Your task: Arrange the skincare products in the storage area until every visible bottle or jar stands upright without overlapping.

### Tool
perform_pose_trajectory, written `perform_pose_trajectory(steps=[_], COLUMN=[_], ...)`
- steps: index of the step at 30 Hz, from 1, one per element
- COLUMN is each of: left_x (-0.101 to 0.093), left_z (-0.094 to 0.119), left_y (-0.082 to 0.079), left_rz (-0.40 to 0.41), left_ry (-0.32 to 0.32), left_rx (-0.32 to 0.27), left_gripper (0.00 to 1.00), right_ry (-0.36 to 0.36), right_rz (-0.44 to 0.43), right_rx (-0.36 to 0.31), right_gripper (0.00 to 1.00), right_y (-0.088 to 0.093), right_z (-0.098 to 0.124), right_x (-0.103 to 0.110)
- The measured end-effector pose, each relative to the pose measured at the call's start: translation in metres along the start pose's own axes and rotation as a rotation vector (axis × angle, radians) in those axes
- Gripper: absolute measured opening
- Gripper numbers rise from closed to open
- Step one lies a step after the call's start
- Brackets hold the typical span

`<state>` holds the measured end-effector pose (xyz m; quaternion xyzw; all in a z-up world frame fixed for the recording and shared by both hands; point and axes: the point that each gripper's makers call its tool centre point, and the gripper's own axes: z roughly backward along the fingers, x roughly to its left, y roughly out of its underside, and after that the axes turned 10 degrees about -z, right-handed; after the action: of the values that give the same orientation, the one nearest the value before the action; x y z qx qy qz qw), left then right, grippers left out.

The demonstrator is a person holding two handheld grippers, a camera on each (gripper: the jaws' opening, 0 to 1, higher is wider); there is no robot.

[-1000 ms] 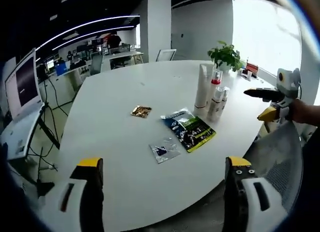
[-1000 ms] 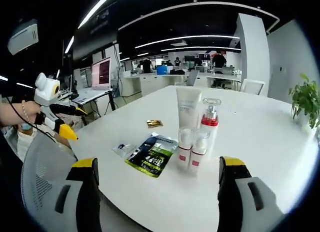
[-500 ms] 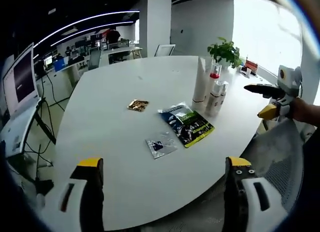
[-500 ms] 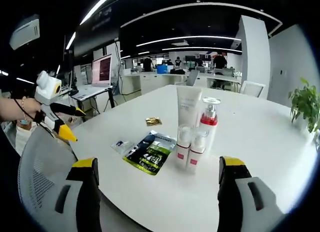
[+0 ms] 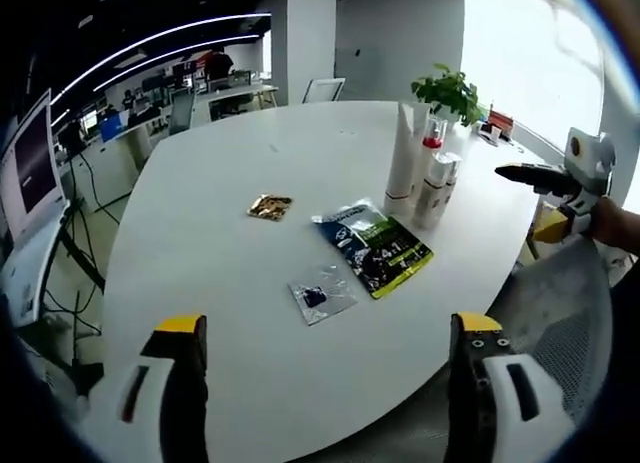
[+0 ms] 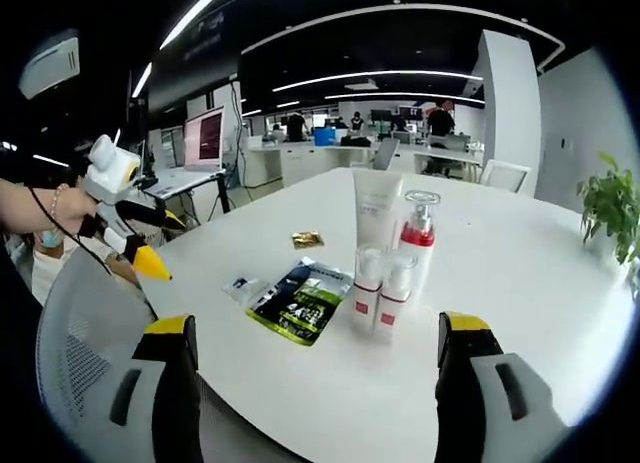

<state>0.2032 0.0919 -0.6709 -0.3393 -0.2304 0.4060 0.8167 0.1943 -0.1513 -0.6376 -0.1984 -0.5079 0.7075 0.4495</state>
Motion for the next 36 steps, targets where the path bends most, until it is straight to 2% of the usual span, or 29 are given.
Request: perform_pose_trajectory(steps=[10, 14, 19, 24, 36], left_x=[0.01, 0.021, 0.022, 0.019, 0.03], left_z=[-0.019, -0.028, -0.041, -0.055, -0.093], left_y=[-0.014, -0.023, -0.032, -0.035, -0.04], left_rz=[-0.026, -0.029, -0.049, -0.074, -0.116], left_ry=[0.018, 0.023, 0.034, 0.058, 0.1], left_rx=[0.013, 0.012, 0.013, 0.033, 0.074], left_gripper=[0.98, 0.97, 0.97, 0.98, 0.97], right_ry=[0.002, 0.002, 0.005, 0.016, 0.025], right_rz=[-0.01, -0.02, -0.02, -0.028, -0.055], right_rx=[0.01, 0.017, 0.019, 0.024, 0.04], right_gripper=[0.99, 0.99, 0.99, 0.99, 0.99], right_y=[0.003, 0.004, 0.004, 0.005, 0.009], right_z=[-0.001, -0.002, -0.003, -0.004, -0.004], right_x=[0.0, -0.001, -0.003, -0.006, -0.009])
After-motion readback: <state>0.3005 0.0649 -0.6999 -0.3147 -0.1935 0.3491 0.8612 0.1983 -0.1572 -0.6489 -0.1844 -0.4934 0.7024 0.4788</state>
